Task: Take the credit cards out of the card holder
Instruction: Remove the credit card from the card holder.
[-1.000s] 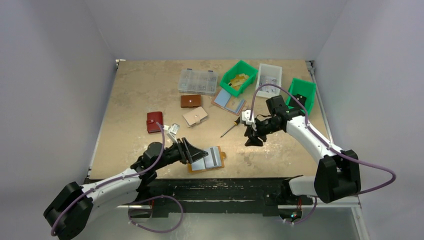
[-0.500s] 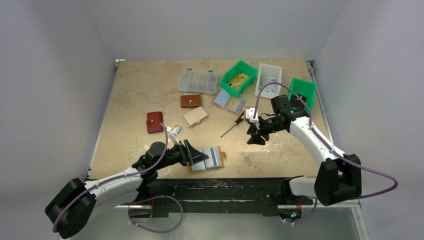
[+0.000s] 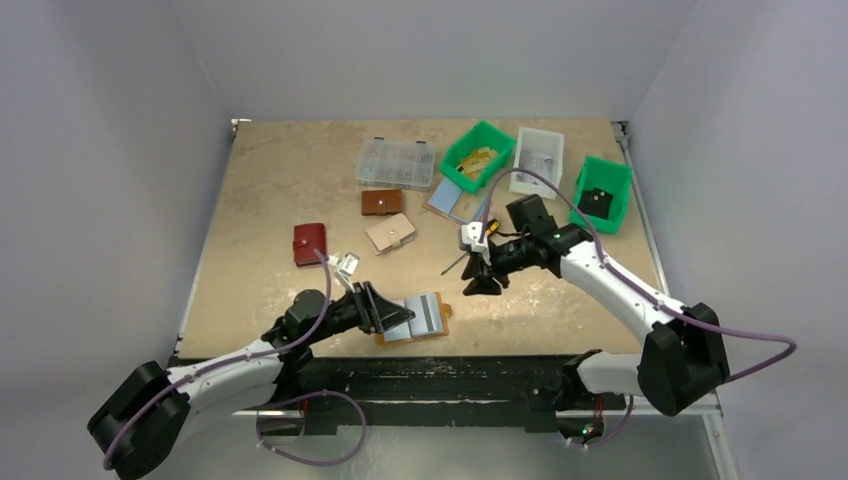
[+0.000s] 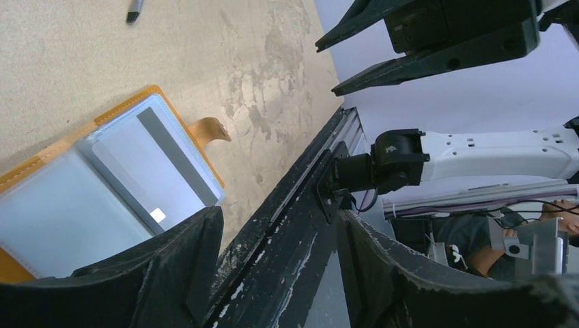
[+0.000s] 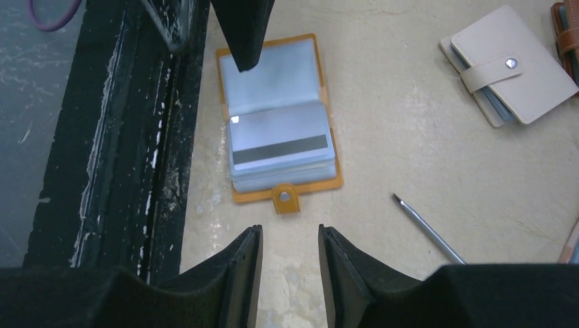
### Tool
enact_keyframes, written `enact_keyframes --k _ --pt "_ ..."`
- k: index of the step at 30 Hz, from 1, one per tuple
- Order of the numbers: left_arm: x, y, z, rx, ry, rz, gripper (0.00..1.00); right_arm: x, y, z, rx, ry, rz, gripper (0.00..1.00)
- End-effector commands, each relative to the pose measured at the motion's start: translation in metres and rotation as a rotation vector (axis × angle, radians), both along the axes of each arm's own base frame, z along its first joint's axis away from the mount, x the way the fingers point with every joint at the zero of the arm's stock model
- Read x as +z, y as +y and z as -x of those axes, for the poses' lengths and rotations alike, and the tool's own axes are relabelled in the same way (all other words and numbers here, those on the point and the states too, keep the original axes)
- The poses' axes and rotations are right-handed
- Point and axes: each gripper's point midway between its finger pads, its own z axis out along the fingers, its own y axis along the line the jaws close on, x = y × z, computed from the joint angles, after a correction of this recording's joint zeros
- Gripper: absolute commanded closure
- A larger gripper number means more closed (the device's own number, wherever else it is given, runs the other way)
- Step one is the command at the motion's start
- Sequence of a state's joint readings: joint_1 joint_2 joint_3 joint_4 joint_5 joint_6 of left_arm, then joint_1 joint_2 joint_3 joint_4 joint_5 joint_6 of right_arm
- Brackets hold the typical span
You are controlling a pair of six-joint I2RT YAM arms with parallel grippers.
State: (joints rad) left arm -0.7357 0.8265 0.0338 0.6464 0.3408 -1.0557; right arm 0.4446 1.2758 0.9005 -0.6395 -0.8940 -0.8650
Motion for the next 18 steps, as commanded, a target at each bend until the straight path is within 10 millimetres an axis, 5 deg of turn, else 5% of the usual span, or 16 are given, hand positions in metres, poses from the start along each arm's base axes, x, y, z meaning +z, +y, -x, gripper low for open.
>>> enact_keyframes --k 1,9,18 --pt "0.000 -0.001 -0.006 0.024 -0.027 0.020 0.36 -0.002 0.026 -0.017 -0.073 0.004 0.000 0.60" --pt "-0.025 -0.001 -0.024 0.091 0.016 -0.066 0.41 -0.025 0.084 -0.010 -0.082 0.109 0.086 0.77" --pt "-0.037 0.004 -0.032 0.148 0.037 -0.099 0.47 -0.064 0.093 -0.002 -0.114 0.224 0.156 0.86"
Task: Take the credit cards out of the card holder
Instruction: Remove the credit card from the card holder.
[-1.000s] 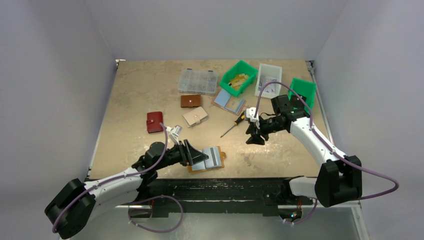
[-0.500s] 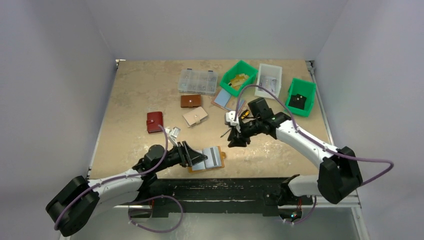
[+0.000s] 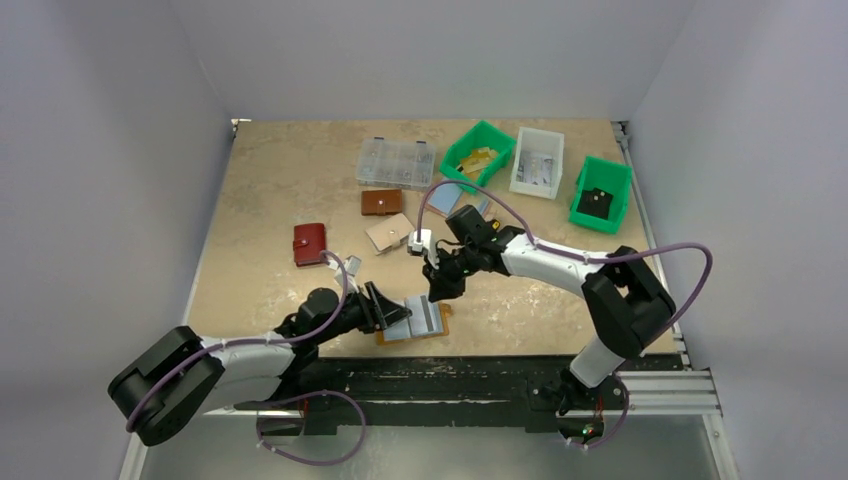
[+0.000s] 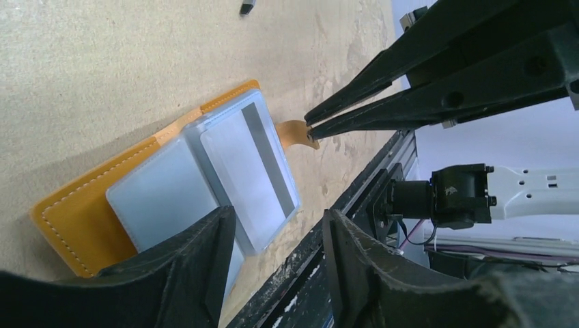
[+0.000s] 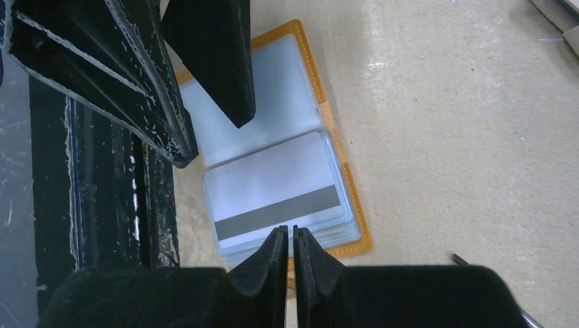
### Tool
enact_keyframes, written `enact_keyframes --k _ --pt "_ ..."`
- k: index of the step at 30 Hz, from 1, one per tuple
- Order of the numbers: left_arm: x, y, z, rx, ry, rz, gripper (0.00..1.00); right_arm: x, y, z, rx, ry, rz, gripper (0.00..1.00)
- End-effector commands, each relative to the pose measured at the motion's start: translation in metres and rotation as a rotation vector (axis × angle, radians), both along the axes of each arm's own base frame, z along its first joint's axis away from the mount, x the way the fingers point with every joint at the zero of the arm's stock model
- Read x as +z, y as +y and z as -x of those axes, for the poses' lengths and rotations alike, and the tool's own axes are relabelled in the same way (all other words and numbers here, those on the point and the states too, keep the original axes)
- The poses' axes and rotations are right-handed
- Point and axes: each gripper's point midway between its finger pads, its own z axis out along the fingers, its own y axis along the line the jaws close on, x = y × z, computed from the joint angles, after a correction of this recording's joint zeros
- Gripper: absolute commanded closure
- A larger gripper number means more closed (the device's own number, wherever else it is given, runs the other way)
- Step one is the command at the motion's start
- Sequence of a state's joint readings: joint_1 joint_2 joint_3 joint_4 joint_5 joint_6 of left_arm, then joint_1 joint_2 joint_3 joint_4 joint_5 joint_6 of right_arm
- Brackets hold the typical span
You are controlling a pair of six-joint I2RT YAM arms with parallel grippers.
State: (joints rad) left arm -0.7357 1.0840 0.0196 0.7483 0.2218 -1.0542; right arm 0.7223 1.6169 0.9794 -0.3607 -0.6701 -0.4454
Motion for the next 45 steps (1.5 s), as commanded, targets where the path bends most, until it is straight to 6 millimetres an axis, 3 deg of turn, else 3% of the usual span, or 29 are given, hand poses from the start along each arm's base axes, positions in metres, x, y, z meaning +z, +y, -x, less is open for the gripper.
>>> enact_keyframes --k 1,7,12,17,31,45 --pt "0.016 -0.004 -0.013 0.032 -0.073 0.032 0.49 0.002 0.017 0.000 -0.018 0.020 -0.015 0.87" --pt "0.019 -0.006 -0.012 0.030 -0.073 0.065 0.50 -0.005 0.018 0.002 -0.024 0.047 0.013 0.93" --pt "0.016 -0.009 -0.015 0.030 -0.057 0.065 0.51 -0.014 0.008 -0.002 0.000 0.002 0.080 0.95" --pt "0.000 -0.009 -0.017 0.047 0.000 0.030 0.50 -0.009 0.006 -0.004 0.027 -0.038 0.081 0.95" --pt "-0.020 -0.012 -0.018 0.053 0.080 -0.005 0.50 -0.033 0.002 -0.002 0.012 0.000 0.160 0.95" --pt "-0.025 -0.016 -0.017 0.049 0.103 0.010 0.69 -0.039 0.013 0.015 0.071 0.041 0.171 0.95"
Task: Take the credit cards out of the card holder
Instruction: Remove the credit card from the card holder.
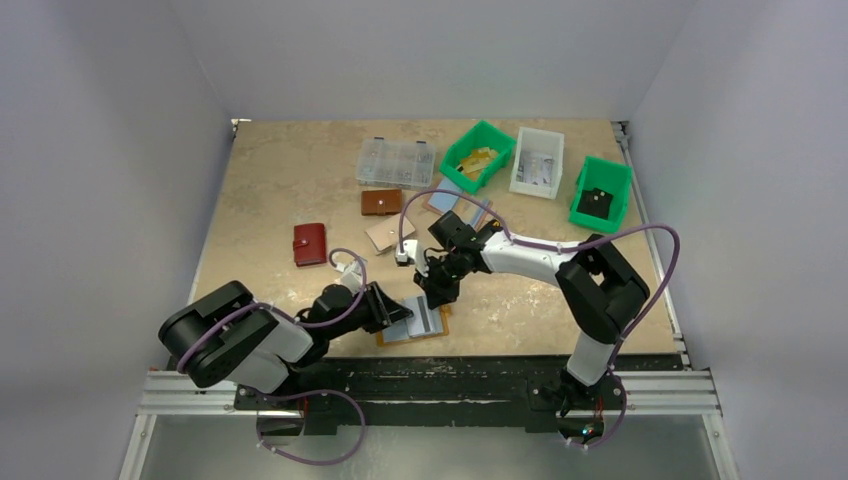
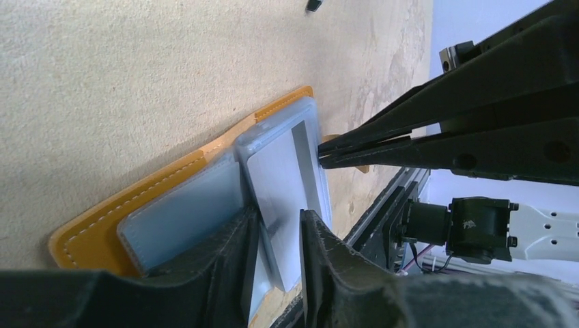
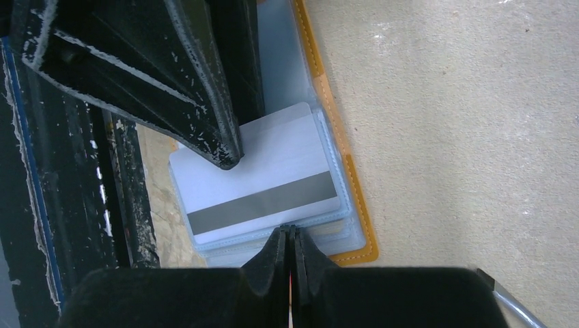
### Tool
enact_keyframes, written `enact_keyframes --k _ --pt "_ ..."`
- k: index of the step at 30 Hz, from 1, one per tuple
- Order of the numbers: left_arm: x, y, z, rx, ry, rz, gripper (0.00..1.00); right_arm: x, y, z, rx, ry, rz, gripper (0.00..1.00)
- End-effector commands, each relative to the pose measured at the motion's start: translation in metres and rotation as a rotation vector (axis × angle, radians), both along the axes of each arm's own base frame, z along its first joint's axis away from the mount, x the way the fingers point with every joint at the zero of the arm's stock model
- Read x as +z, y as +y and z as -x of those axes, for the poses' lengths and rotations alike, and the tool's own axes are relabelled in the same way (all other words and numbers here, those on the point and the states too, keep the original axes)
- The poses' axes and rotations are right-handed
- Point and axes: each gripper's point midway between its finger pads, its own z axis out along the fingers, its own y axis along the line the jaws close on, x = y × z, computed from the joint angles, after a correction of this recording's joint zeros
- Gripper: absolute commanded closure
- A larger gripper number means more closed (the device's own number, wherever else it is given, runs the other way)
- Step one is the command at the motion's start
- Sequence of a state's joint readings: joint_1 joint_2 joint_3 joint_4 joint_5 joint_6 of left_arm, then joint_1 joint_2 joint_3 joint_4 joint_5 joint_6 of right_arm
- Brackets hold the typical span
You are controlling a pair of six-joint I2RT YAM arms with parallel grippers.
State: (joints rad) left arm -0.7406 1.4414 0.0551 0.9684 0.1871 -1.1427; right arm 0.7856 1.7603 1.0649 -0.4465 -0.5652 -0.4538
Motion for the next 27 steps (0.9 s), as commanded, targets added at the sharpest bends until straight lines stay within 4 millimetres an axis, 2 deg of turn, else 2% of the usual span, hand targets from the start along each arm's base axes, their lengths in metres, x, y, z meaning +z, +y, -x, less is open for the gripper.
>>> enact_keyframes --k 1,3,6,7,12,16,19,21,24,27 --pt "0.012 -0.008 -0.005 -0.009 -0.035 0.042 0.71 -0.002 0.010 0.013 0.062 0.012 0.001 0.95" --pt "0.011 -0.009 -0.004 -0.013 -0.035 0.047 0.78 0.000 0.013 0.018 0.086 0.021 -0.007 0.95" --pt "0.012 -0.011 -0.002 -0.027 -0.038 0.060 0.97 0.000 0.016 0.020 0.083 0.032 -0.014 0.95" --pt "0.011 -0.011 -0.001 -0.031 -0.035 0.064 1.00 -0.002 0.016 0.019 0.072 0.029 -0.004 0.95" --pt "0.006 -0.007 0.003 -0.036 -0.034 0.049 1.00 -0.004 0.010 0.000 0.007 -0.052 0.042 0.94" --pt "0.006 -0.005 0.007 -0.055 -0.043 0.034 1.00 0.015 0.009 -0.009 0.005 -0.108 0.008 0.93" --pt "0.009 -0.006 0.007 -0.074 -0.058 0.028 1.00 0.033 0.010 -0.005 0.043 -0.112 -0.057 0.91" --pt "0.012 -0.009 0.008 -0.091 -0.067 0.030 1.00 0.041 0.012 0.005 0.089 -0.089 -0.100 0.90" --pt "0.017 -0.014 0.009 -0.121 -0.079 0.043 1.00 0.045 0.016 0.019 0.138 -0.027 -0.142 0.89" --pt "0.020 -0.018 0.010 -0.142 -0.084 0.059 1.00 0.035 0.017 0.022 0.134 0.018 -0.124 0.88"
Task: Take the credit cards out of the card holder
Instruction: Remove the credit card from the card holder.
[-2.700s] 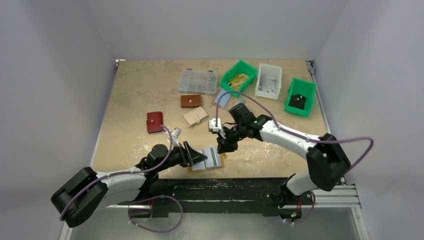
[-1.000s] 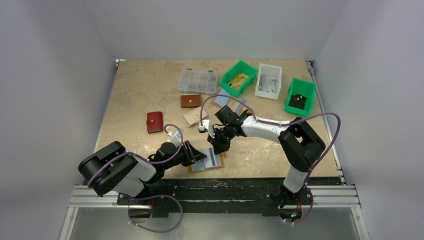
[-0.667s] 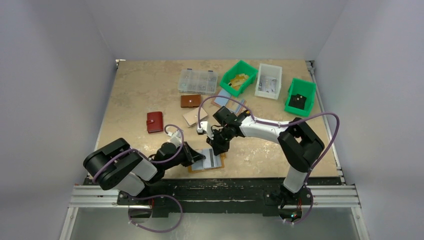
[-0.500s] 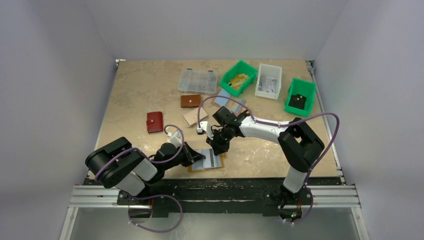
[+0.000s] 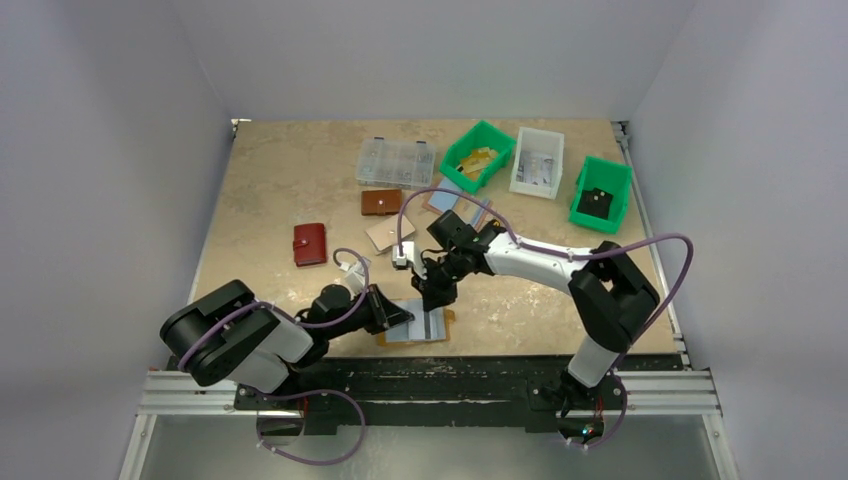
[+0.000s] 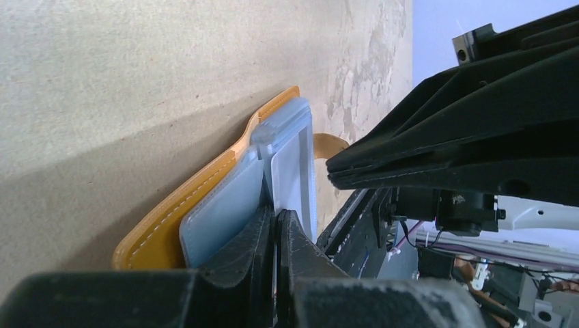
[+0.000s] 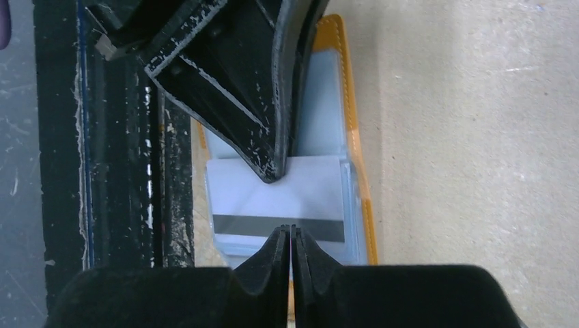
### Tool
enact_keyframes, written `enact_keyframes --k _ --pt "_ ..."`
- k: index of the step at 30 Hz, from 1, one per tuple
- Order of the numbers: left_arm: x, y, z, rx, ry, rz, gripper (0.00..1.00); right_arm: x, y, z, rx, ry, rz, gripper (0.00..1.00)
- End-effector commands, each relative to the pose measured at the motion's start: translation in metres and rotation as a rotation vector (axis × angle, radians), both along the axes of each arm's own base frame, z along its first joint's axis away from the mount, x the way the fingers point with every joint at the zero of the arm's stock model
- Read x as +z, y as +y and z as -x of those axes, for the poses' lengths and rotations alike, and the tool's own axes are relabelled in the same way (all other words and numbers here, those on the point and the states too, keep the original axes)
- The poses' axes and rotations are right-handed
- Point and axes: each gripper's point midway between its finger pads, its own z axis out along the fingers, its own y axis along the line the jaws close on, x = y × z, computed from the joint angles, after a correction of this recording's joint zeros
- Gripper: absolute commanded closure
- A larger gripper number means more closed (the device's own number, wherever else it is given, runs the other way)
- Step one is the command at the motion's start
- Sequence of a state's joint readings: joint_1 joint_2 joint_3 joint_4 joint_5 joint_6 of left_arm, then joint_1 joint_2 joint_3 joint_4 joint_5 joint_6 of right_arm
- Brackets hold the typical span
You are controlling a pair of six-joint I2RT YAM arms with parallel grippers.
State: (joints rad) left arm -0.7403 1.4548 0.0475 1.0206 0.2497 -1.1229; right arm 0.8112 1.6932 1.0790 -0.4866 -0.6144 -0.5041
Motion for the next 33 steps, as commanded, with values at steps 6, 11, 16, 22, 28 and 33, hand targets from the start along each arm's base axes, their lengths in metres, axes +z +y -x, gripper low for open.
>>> enact_keyframes --k 6,11,16,22,28,33 --pt "0.011 -0.012 0.004 -0.081 -0.048 0.033 1.00 -0.025 -0.001 -0.005 -0.031 0.032 0.079 0.87" --pt "-0.001 -0.003 0.006 -0.062 -0.015 0.001 1.00 -0.038 -0.009 -0.014 -0.071 0.002 0.145 0.88" --pt "-0.006 0.000 0.008 -0.061 0.001 -0.004 1.00 -0.052 -0.018 -0.015 -0.073 0.007 0.208 0.89" --pt "-0.007 0.007 0.009 -0.040 0.024 0.013 1.00 -0.052 -0.022 -0.016 -0.064 -0.010 0.221 0.88" --pt "-0.007 0.010 0.012 -0.020 0.060 0.012 1.00 -0.051 -0.023 -0.013 -0.040 -0.006 0.220 0.85" --pt "-0.011 0.018 0.011 0.012 0.064 -0.034 1.00 -0.051 -0.024 -0.011 -0.026 -0.004 0.221 0.81"
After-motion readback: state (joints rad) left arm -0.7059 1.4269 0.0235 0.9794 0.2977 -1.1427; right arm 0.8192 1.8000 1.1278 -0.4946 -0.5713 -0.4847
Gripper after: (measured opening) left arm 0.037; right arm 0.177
